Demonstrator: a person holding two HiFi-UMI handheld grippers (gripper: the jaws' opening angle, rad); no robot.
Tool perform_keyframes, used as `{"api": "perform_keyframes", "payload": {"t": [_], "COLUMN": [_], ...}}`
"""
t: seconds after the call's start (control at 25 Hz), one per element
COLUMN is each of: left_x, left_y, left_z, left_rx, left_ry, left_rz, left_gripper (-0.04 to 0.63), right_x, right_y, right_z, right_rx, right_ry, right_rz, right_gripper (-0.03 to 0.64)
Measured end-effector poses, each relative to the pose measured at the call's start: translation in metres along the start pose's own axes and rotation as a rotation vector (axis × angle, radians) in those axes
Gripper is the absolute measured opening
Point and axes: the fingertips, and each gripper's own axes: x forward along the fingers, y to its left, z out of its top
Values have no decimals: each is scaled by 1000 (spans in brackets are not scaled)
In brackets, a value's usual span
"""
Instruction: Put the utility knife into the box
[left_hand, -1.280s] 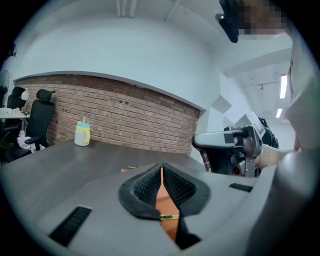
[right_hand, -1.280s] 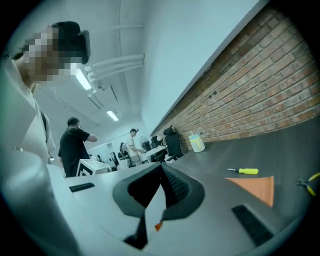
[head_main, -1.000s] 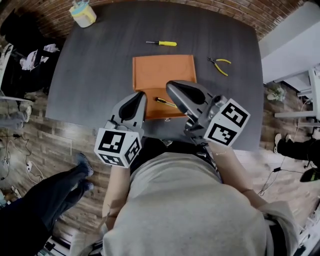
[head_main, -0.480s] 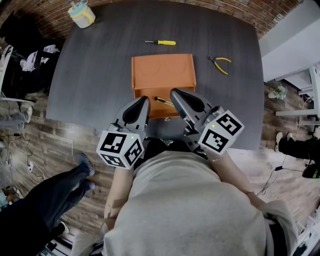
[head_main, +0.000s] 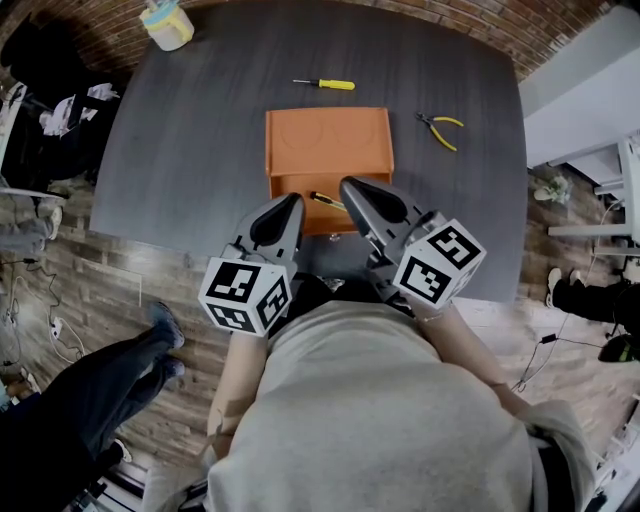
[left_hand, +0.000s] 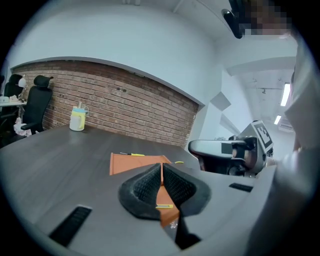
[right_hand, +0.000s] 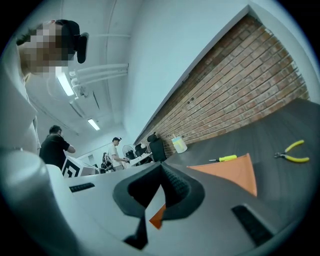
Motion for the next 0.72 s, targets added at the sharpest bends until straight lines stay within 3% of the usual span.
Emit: {"api": "perform_keyframes", "payload": {"t": [0.4,0.72], "left_x": [-2,1], "left_y": [4,4], "left_z": [-3,-3], "left_rx": [-9,-6], "left_ry": [4,13], "left_rz": [-2,-25], "left_gripper": [26,26], "right_x": [3,10], "right_y": [-2,3], "right_z": [1,5], "right_rx": [-18,-77], "right_ry": [13,70], "right_rz": [5,68], "right_gripper": [5,5]}}
